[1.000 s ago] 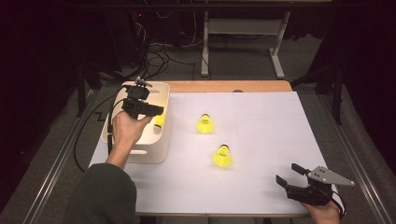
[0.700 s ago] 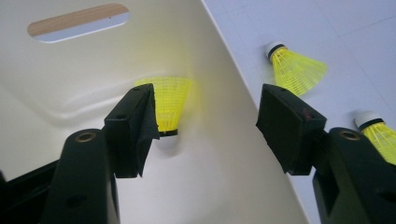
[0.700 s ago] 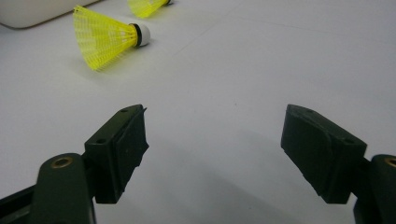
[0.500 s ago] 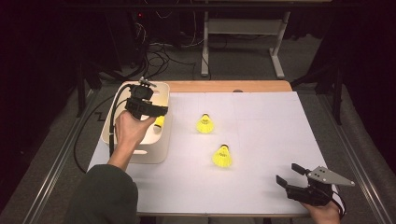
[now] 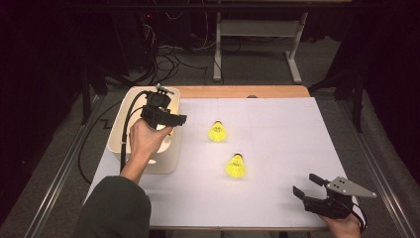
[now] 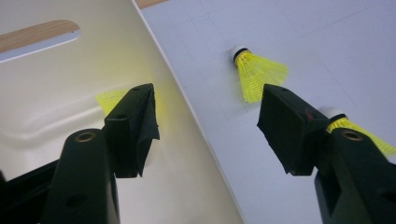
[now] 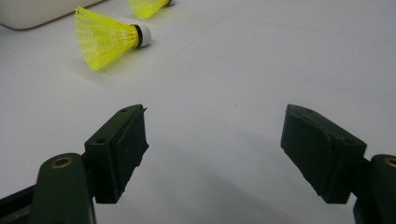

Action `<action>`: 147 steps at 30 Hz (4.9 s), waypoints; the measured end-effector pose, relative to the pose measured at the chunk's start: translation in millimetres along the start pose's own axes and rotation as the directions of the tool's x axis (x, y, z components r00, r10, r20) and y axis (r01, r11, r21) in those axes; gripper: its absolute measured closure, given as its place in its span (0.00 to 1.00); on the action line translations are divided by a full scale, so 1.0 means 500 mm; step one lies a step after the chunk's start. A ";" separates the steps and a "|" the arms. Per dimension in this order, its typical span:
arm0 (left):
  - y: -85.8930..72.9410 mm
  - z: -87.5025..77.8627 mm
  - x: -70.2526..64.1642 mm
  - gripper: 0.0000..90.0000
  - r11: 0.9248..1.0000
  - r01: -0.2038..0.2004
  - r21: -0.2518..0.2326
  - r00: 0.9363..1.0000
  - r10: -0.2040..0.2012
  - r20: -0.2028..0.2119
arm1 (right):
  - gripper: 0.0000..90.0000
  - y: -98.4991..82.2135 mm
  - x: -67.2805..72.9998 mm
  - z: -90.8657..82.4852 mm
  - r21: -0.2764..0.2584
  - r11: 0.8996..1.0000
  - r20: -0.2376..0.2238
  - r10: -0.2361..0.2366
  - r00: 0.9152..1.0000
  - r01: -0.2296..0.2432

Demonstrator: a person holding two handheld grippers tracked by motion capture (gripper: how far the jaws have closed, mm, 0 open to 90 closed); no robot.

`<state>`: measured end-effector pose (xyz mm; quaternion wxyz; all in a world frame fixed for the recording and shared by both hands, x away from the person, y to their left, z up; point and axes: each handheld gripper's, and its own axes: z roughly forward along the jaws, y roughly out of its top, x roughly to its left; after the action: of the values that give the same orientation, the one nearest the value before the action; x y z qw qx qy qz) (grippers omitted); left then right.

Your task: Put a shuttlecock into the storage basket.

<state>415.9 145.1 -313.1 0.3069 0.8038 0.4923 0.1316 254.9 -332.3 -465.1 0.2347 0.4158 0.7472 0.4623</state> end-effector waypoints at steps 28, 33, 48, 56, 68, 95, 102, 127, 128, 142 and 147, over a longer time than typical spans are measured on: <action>0.004 0.025 -0.044 0.42 0.999 -0.041 -0.004 0.998 0.041 0.047 | 0.25 0.000 0.000 0.000 0.000 1.000 -0.001 -0.001 1.000 0.001; 0.003 0.026 -0.050 0.43 0.998 -0.056 -0.011 0.998 0.056 0.043 | 0.25 0.000 0.000 0.000 0.000 1.000 -0.001 0.001 1.000 -0.001; 0.002 0.042 -0.068 0.42 0.996 -0.089 -0.003 0.994 0.090 0.056 | 0.25 0.000 -0.002 0.000 -0.001 1.000 0.004 0.010 1.000 -0.010; -0.001 0.043 -0.080 0.42 0.995 -0.104 -0.010 0.993 0.104 0.062 | 0.25 0.001 -0.002 0.003 0.002 1.000 0.002 0.009 1.000 -0.009; -0.010 0.061 -0.105 0.42 0.993 -0.115 -0.022 0.990 0.117 0.081 | 0.25 0.000 -0.001 0.001 0.001 1.000 0.000 0.004 1.000 -0.004; -0.026 0.108 -0.164 0.41 0.990 -0.140 -0.014 0.988 0.140 0.071 | 0.25 0.000 0.000 0.000 -0.003 1.000 -0.008 0.002 1.000 -0.002; -0.025 0.127 -0.164 0.42 0.991 -0.130 0.002 0.989 0.130 0.074 | 0.25 0.000 -0.001 0.000 -0.005 1.000 -0.010 0.004 1.000 -0.004; -0.031 0.182 -0.161 0.41 0.993 -0.104 0.056 0.994 0.102 0.040 | 0.25 0.000 -0.001 0.000 -0.006 1.000 -0.016 0.006 1.000 -0.006; -0.031 0.185 -0.161 0.41 0.993 -0.100 0.057 0.994 0.098 0.039 | 0.25 0.000 -0.001 0.000 -0.008 1.000 -0.017 0.008 1.000 -0.008; -0.028 0.222 -0.145 0.42 0.994 -0.068 0.090 0.998 0.067 0.018 | 0.25 0.000 -0.001 0.000 -0.007 1.000 -0.019 0.006 1.000 -0.006; -0.026 0.237 -0.140 0.43 0.994 -0.056 0.093 0.998 0.056 0.010 | 0.25 0.000 -0.001 0.001 -0.004 1.000 -0.018 0.005 1.000 -0.005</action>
<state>433.7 45.3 -407.1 0.2671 0.8313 0.4740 0.1140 255.5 -332.5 -465.3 0.2277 0.4129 0.7472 0.4683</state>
